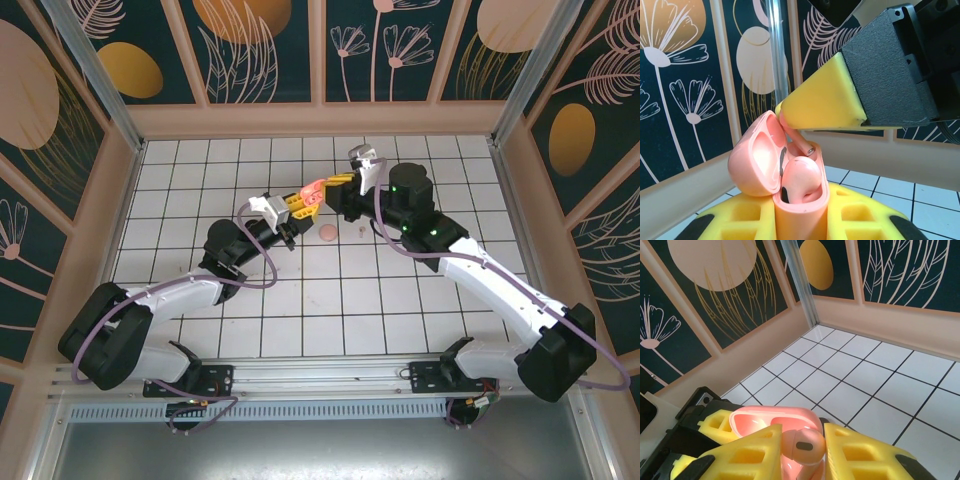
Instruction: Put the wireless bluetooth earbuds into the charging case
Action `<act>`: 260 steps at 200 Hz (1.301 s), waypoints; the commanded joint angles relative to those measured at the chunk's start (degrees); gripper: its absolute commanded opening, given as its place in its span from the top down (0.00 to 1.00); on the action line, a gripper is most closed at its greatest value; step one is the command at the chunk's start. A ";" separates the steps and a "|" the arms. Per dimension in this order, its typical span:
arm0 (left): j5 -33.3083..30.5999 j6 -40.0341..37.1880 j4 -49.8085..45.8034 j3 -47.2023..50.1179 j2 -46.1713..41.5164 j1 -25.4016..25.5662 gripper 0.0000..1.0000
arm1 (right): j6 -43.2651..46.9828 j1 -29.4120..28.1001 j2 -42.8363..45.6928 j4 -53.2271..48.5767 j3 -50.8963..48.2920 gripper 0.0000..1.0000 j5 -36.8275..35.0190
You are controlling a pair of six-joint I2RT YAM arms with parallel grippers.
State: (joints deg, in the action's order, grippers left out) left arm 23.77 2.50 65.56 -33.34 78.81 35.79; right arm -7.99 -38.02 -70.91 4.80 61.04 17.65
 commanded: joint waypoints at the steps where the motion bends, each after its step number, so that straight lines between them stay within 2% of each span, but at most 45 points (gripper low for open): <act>1: 1.22 1.04 2.12 -1.63 -0.58 0.27 1.00 | 0.19 -0.03 -0.91 2.23 -0.67 0.77 -1.25; 38: 1.37 1.20 2.12 -1.97 -0.50 0.32 1.00 | 2.58 -1.11 -0.98 0.70 -0.64 0.78 -3.88; 127: 1.19 1.55 2.20 -2.52 -0.25 0.30 1.00 | 12.98 -9.32 -1.14 -2.82 -2.06 0.79 -21.34; 260: 1.02 1.68 1.76 -3.05 -0.06 0.30 1.00 | 16.78 -12.43 -5.77 -11.38 1.77 0.77 -19.75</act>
State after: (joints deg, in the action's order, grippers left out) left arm 23.11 3.36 60.47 -33.39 79.68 35.53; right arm 7.51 -47.86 -74.37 0.56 62.04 -6.48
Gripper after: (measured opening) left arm 0.201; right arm 0.225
